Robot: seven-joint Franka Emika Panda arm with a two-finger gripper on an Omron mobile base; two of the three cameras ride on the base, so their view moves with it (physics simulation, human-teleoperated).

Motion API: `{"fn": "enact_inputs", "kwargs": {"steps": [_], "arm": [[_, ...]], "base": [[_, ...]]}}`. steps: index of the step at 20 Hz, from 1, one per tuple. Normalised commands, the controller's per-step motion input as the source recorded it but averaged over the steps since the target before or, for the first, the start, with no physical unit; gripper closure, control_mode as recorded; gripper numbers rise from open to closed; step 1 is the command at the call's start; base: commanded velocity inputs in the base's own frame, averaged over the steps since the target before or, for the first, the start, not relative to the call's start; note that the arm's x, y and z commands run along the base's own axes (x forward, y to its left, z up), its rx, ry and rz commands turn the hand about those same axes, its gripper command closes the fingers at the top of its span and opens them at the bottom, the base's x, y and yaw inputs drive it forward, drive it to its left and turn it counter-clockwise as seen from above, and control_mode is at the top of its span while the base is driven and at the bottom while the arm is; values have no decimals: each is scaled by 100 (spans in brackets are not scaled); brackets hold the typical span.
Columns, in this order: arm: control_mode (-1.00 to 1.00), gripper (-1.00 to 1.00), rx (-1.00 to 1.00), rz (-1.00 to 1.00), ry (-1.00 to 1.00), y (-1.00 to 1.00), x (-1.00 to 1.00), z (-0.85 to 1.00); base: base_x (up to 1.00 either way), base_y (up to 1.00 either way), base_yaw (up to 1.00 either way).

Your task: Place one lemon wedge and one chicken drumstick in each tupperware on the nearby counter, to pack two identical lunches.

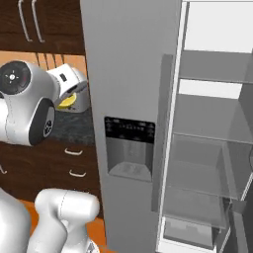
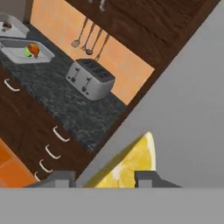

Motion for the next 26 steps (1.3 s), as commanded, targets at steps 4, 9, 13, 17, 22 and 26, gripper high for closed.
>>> {"fn": "enact_inputs", "kwargs": {"steps": [4, 9, 13, 17, 22, 26], "arm": [[100, 100, 0, 0, 0, 0, 0, 0], [100, 100, 0, 0, 0, 0, 0, 0], [100, 100, 0, 0, 0, 0, 0, 0], [100, 100, 0, 0, 0, 0, 0, 0], [100, 100, 0, 0, 0, 0, 0, 0], [100, 100, 0, 0, 0, 0, 0, 0]], "base": [[31, 100, 5], [45, 100, 3], [75, 100, 0], [79, 100, 0], [59, 100, 0], [50, 100, 0]]}}
